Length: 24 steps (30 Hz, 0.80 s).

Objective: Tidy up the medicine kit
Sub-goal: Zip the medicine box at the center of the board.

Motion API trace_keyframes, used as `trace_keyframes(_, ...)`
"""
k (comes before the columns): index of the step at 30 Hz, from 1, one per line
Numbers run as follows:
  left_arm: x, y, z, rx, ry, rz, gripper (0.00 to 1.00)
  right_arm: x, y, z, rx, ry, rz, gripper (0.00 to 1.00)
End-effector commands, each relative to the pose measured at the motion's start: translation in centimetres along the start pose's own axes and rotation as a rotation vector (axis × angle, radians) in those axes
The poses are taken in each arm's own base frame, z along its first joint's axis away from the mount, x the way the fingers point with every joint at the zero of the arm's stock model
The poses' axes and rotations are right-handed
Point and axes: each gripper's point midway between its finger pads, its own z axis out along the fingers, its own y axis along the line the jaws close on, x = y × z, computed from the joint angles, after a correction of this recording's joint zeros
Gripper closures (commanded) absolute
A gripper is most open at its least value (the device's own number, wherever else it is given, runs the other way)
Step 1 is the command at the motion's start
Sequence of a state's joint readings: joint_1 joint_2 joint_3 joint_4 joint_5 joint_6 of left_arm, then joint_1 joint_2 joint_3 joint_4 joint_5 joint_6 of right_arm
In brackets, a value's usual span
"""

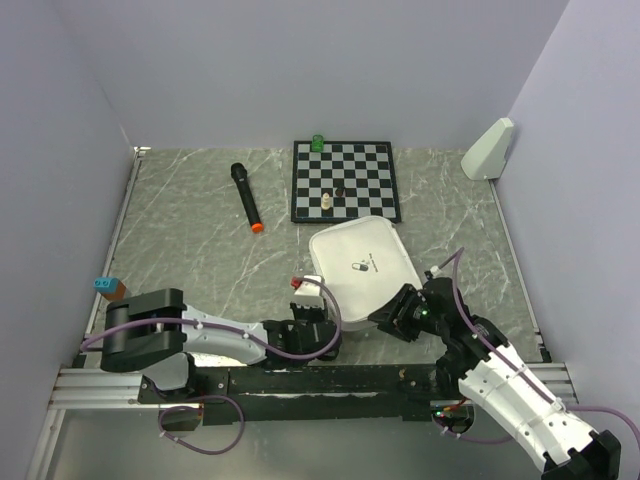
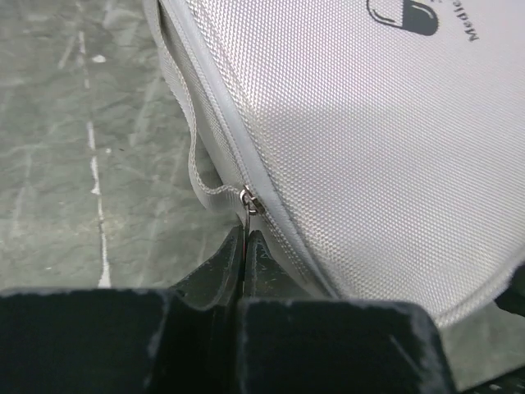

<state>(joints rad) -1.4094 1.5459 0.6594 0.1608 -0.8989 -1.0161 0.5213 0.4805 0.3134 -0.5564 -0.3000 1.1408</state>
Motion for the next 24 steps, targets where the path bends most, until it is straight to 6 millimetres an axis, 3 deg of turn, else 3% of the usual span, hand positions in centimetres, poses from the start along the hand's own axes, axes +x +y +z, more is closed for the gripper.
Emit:
trace_keyframes(1, 0.9, 3.3, -0.3, -0.145, -0.047, 0.172, 0.99, 0.5, 0.2, -0.9, 0.015, 0.022, -0.044, 0.46)
trace_keyframes(6, 0.5, 2.4, -0.1, -0.13, -0.056, 0.183, 0.99, 0.5, 0.8, -1.4, 0.006, 0.026, -0.058, 0.41)
trace_keyframes(11, 0.2, -0.1, -0.4, -0.049, -0.052, 0.167, 0.99, 0.7, 1.5, -1.5, -0.029, 0.039, -0.049, 0.38)
trace_keyframes(17, 1.2, -7.5, -2.2, 0.162, -0.043, 0.211, 0.99, -0.2, 1.4, -1.5, 0.01, 0.001, -0.042, 0.37)
trace_keyframes(21, 2.1, -13.1, -3.0, 0.299, -0.042, 0.271, 0.99, -1.3, 1.7, -2.7, 0.037, -0.066, -0.072, 0.35)
trace_keyframes(24, 2.5, -15.8, -3.1, 0.362, -0.045, 0.318, 0.99, -1.7, 1.5, -3.8, 0.064, -0.097, -0.088, 0.34)
